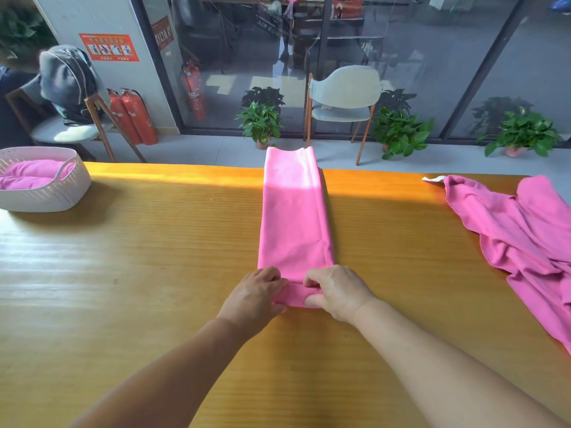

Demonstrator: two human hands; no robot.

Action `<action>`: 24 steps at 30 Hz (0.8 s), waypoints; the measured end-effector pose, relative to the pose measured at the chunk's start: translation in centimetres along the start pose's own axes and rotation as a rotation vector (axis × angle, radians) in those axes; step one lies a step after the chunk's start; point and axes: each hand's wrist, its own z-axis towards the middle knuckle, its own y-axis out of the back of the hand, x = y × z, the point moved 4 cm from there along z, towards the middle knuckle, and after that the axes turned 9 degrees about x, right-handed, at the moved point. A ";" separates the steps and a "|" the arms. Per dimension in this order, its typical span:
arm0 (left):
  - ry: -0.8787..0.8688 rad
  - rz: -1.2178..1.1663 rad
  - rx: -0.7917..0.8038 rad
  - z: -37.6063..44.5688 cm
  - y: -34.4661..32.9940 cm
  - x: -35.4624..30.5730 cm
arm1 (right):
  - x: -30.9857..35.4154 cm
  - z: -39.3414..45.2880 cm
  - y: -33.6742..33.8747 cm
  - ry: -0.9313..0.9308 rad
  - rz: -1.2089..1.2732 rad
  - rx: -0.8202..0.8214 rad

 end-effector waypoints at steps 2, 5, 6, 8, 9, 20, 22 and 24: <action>0.022 0.008 0.020 0.4 0.5 -0.1 | -0.1 0.3 0.2 -0.020 0.023 0.029; 0.054 -0.004 0.090 1.2 1.2 -0.2 | -0.2 0.5 0.4 -0.032 0.045 0.043; 0.065 -0.013 0.120 1.5 1.4 -0.1 | -0.2 0.4 0.4 -0.032 0.045 0.039; 0.094 -0.034 0.182 1.9 1.7 -0.1 | 0.0 0.1 0.4 -0.025 0.048 0.020; 0.108 -0.036 0.210 2.1 1.8 0.0 | 0.0 -0.1 0.4 -0.023 0.057 0.013; 0.174 -0.120 0.391 -1.9 0.3 -0.8 | 1.8 -3.7 -1.1 0.042 0.063 0.242; 0.177 -0.147 0.420 -2.4 0.3 -0.9 | 2.3 -3.8 -0.9 0.064 0.032 0.240; 0.181 -0.157 0.438 -2.3 0.7 -0.9 | 2.6 -3.8 -0.7 0.089 -0.001 0.167</action>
